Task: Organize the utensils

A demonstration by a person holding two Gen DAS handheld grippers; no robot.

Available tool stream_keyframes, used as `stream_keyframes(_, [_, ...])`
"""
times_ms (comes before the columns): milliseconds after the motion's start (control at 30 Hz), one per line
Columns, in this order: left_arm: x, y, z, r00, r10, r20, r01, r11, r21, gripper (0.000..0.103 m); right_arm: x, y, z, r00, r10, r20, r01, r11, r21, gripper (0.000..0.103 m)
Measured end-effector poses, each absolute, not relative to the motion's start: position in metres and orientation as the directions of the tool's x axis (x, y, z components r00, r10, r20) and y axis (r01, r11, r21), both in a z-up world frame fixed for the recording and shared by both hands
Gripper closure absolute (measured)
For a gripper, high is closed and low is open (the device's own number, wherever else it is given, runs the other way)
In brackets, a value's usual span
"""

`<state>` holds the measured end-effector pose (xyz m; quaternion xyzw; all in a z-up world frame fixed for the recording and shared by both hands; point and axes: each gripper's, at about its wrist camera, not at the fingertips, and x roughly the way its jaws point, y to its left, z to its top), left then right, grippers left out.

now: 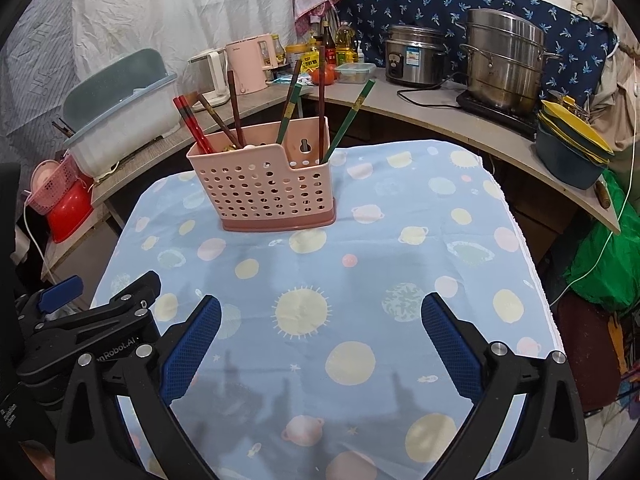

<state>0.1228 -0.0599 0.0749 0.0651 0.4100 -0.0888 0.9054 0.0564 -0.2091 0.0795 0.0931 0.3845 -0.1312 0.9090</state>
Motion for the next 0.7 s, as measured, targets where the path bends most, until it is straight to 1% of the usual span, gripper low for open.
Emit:
stream_keyframes(300, [0.1251, -0.0529, 0.0763, 0.651, -0.102, -0.752, 0.188, 0.982, 0.03, 0.007, 0.0546, -0.2128, 0.0784, 0.67, -0.185, -0.719, 0.326, 0.943, 0.061, 0.006])
stream_keyframes(700, [0.1247, -0.056, 0.0766, 0.665, -0.092, -0.741, 0.201, 0.978, 0.059, 0.007, 0.0571, -0.2086, 0.0772, 0.671, -0.185, -0.718, 0.313, 0.949, 0.047, 0.006])
